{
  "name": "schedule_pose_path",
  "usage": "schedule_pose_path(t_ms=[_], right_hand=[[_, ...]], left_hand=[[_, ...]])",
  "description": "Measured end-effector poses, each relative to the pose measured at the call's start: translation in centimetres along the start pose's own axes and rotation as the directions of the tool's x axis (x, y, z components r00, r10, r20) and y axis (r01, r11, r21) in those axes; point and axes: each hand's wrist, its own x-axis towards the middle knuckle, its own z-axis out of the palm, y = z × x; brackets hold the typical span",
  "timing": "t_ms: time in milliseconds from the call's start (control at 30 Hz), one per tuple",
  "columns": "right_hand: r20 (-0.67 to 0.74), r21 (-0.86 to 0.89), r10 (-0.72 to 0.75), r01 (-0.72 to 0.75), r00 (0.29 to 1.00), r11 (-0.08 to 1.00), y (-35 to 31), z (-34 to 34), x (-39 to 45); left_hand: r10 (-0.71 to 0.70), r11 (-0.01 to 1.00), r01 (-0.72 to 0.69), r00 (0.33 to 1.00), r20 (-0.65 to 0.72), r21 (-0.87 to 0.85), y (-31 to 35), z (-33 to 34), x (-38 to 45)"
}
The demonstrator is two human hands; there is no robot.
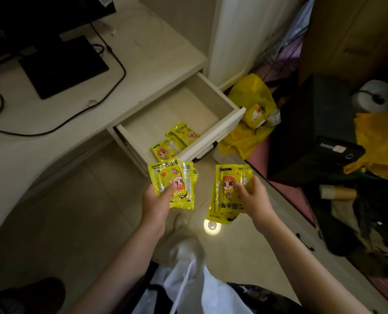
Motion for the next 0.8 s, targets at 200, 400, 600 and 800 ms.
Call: schedule_pose_path(t_ms=[200,400,600,800], right_hand=[[0.001,-0.031,-0.031,0.031,1.0,0.999,-4.8,-0.2,6.6],[0.042,-0.09,-0.067,0.07,0.997,0.993,-8.8,-0.3,12.7],[0.14,-0.181,-0.109,0.134,0.984,0.974,-12.4,-0.8,19.8],[0.306,-0.252,-0.111,0.193,0.945,0.948,-15.5,-1.8,26.8]], left_hand=[[-0.003,1.0,0.003,1.0,-0.008,0.008,4.6,3.3,6.3],[-0.042,0.999,0.042,0.998,-0.046,0.008,7.0,6.4,10.2],[-0.103,0.994,0.099,0.983,-0.154,-0.037,8.4,10.2,13.3],[-0.194,0.978,0.158,0.927,-0.322,-0.135,8.7,14.6,15.4]])
